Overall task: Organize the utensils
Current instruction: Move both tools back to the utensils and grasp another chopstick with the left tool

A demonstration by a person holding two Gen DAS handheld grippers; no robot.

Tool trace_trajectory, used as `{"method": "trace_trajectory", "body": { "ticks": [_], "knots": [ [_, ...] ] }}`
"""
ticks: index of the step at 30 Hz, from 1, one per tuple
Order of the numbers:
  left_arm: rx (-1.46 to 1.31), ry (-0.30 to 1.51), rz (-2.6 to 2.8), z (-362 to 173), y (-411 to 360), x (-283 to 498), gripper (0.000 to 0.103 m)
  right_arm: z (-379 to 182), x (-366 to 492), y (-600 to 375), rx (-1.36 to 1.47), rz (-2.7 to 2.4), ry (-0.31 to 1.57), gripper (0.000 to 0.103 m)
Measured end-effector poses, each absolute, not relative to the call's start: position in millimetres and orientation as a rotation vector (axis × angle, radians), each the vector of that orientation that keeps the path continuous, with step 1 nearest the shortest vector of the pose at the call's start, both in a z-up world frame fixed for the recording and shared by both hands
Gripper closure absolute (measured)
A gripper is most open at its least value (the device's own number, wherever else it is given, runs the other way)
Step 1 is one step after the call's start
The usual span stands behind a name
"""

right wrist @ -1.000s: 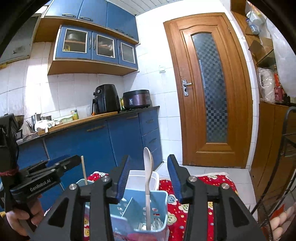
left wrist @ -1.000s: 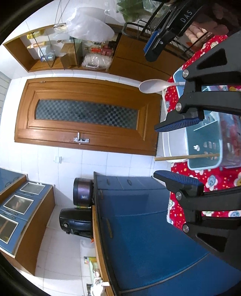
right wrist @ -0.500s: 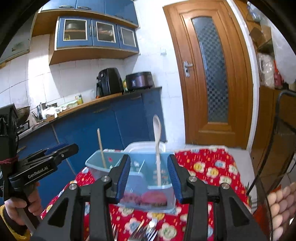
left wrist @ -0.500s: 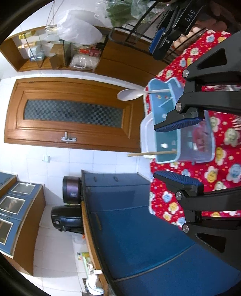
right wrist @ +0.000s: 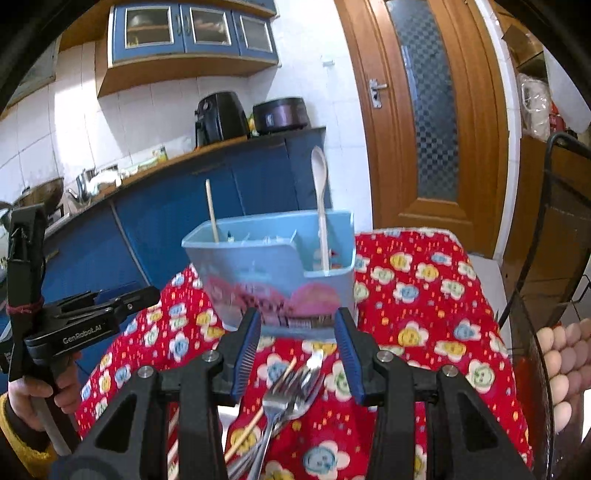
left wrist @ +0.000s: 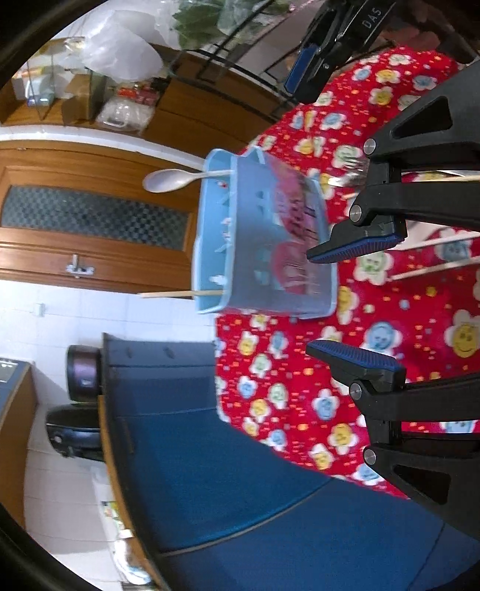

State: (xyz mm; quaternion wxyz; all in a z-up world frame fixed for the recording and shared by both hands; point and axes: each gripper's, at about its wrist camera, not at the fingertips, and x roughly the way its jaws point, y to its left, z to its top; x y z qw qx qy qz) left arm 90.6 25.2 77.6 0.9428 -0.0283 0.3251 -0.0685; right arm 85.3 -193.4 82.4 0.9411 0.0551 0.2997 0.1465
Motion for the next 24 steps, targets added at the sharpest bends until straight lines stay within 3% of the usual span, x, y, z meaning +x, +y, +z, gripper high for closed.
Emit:
{"method": "trace_trajectory", "body": {
  "ticks": [13, 24],
  "knots": [
    [-0.055, 0.845, -0.161, 26.0, 17.0, 92.0, 0.059, 33.4, 96.4, -184.9, 0.153, 0.353, 0.857, 0.075],
    [-0.007, 0.930, -0.210, -0.2, -0.3, 98.0, 0.059, 11.2, 113.5, -186.9, 0.255, 0.416, 0.995, 0.077]
  ]
}}
